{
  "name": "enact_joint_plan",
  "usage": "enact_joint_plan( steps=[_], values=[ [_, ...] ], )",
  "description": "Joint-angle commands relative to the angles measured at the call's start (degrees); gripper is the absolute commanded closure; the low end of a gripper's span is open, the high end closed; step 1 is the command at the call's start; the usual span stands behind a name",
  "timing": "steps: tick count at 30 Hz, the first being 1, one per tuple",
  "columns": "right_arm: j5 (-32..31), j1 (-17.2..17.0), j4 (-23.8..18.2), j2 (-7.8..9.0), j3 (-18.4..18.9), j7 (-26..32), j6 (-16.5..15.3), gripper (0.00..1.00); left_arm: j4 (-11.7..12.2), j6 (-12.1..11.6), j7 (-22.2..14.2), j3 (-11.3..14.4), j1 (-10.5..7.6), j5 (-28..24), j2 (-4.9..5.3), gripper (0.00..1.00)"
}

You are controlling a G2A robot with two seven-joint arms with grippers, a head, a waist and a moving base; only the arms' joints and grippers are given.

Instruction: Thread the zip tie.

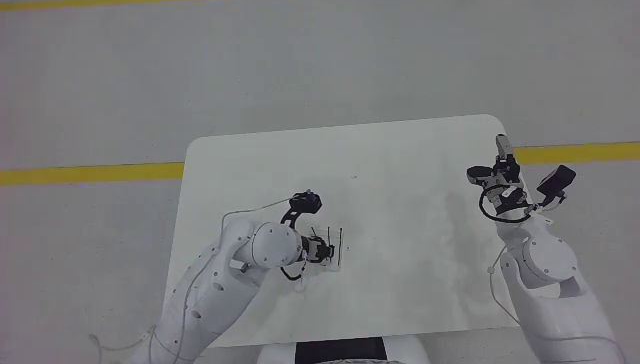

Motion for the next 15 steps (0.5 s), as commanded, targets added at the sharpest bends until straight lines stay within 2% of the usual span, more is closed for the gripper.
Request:
enact_joint_plan(
  steps=[1, 15],
  values=[
    [0.0, 0.0, 0.0, 0.0, 0.0, 0.0, 0.0, 0.0, 0.3, 0.0, 0.0, 0.0, 0.09, 0.5, -0.48, 0.8],
    [0.0, 0.0, 0.0, 0.0, 0.0, 0.0, 0.0, 0.0, 1.4, 0.0, -1.6, -0.8, 0.82, 5.9, -3.18, 0.87]
  ],
)
